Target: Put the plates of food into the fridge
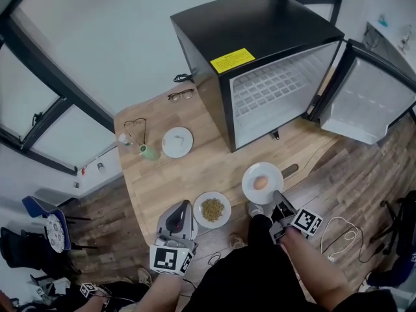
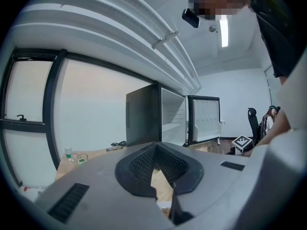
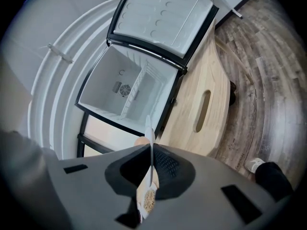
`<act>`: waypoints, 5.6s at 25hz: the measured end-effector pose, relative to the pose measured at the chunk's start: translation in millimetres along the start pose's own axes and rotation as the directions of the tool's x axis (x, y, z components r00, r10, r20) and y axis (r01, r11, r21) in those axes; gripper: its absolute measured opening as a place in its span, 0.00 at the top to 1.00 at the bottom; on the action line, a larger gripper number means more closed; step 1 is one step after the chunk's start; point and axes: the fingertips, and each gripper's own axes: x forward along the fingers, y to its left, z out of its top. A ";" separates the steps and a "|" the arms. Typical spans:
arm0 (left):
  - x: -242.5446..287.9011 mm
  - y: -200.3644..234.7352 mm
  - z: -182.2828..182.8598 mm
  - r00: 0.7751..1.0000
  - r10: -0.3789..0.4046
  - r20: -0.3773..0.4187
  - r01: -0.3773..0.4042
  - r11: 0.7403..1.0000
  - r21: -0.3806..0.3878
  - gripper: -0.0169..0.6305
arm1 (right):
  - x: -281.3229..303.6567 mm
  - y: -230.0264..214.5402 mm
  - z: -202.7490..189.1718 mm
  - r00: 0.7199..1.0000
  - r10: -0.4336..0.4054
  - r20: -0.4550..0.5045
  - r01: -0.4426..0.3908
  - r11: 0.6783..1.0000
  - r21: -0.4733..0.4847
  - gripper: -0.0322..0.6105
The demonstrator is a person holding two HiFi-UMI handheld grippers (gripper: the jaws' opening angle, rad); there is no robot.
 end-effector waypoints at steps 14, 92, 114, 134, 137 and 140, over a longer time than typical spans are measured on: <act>47.4 -3.8 35.0 0.998 -0.009 0.064 0.010 1.000 -0.017 0.97 | -3.9 52.4 80.4 0.997 0.052 0.059 -0.049 0.997 -0.054 0.90; 41.5 88.5 82.1 0.895 0.439 0.079 -0.436 0.898 -0.057 0.97 | 190.2 219.5 209.3 0.989 0.115 -0.090 -0.139 0.557 -0.819 0.69; -127.0 76.3 28.8 0.943 0.319 0.096 -0.318 0.948 -0.026 0.97 | 71.9 189.7 -27.2 0.970 0.129 -0.207 -0.238 0.679 -0.695 0.81; -159.1 67.2 -3.8 0.964 0.262 -0.042 -0.261 0.965 0.026 0.97 | 58.7 1.8 -165.5 0.930 -0.166 -0.328 0.020 0.913 -0.407 0.69; -161.6 71.2 -10.4 0.963 0.261 -0.064 -0.260 0.965 0.028 0.97 | 60.8 1.8 -177.0 0.927 -0.160 -0.340 0.037 0.939 -0.342 0.68; -160.1 71.0 -11.0 0.960 0.274 -0.057 -0.274 0.962 0.006 0.97 | 61.5 -3.4 -184.3 0.918 -0.179 -0.354 0.077 0.956 -0.283 0.68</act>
